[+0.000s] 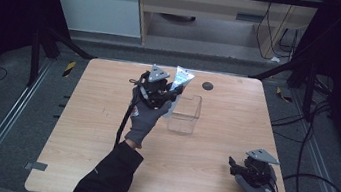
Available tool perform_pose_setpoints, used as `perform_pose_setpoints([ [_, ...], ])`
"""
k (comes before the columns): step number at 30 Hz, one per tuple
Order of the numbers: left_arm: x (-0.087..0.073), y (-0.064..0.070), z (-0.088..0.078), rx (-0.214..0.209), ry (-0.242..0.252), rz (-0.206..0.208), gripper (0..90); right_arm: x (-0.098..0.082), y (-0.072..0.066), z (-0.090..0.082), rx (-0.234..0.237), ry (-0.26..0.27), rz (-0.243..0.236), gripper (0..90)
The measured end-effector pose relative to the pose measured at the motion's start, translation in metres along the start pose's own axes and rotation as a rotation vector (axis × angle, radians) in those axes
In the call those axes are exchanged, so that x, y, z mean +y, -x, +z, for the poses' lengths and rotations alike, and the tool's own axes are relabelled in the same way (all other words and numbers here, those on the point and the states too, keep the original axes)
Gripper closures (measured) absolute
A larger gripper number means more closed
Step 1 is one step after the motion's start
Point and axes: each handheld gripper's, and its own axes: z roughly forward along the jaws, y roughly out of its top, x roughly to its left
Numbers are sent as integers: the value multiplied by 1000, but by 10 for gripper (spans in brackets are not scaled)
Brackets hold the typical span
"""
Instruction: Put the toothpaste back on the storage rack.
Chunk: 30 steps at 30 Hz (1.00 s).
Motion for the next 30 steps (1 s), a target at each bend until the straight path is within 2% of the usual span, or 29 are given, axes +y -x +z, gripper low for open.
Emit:
perform_pose_setpoints([
  [2,2,0,10,-1,8,-6,715,0,1,0,1,1,1,256],
  [12,5,1,38,-12,11,-21,715,-1,0,0,6,2,0,259],
  [17,0,1,57,8,20,-18,715,-1,-1,1,8,0,-5,260],
  [30,-13,-4,80,18,8,-12,714,-1,-1,2,7,-2,-16,261],
])
